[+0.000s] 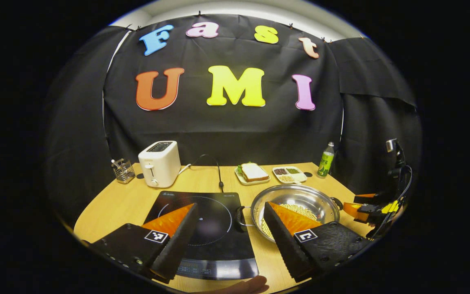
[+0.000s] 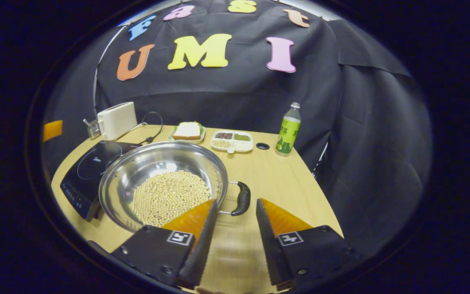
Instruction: First push the handle of the pot to place it horizontally, then grasp the pot with both hands and set it on the induction cooktop.
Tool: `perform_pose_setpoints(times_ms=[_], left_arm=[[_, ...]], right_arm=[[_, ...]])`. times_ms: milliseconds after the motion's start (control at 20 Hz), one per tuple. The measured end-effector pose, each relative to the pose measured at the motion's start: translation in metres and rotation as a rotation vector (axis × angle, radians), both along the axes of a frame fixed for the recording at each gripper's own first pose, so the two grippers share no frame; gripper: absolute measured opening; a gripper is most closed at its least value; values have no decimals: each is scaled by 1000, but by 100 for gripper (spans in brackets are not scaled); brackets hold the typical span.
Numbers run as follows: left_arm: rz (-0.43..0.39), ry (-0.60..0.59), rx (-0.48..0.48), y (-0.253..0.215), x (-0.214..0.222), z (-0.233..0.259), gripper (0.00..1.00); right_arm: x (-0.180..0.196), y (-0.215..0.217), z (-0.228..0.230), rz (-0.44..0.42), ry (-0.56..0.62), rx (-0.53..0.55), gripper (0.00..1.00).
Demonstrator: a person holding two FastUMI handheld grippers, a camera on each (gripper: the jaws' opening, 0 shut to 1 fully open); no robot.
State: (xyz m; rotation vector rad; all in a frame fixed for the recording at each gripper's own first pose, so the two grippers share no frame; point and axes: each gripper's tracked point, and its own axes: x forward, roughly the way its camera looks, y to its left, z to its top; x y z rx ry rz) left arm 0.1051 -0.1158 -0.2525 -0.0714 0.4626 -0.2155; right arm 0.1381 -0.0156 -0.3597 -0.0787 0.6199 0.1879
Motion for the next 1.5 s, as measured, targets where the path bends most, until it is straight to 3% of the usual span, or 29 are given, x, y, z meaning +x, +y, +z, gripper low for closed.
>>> perform_pose_setpoints(times_ms=[50,100,250,600,800,1050,1200,1350,1400,1500], left_arm=[[-7,22,3,-5,6,-11,96],[-16,42,4,-11,12,-21,96],[-37,116,3,-25,29,-50,96],[-60,271,70,-35,55,-110,97],[-71,335,93,-38,59,-128,96],[-72,365,120,-41,64,-138,97],[-82,396,113,-44,64,-145,100],[-102,402,130,-50,67,-147,89],[-104,404,135,-52,66,-147,94],[-107,398,138,-57,66,-144,84]], right_arm=[[2,7,3,19,-16,30,81],[6,6,5,9,-25,31,87],[16,7,0,-10,-16,43,82],[43,14,-30,-61,87,95,84],[55,3,-54,-103,152,71,82],[60,2,-67,-111,239,184,88],[63,2,-67,-86,243,182,88],[64,5,-67,-73,251,171,83],[65,6,-67,-76,253,169,82],[67,9,-69,-74,258,163,77]])
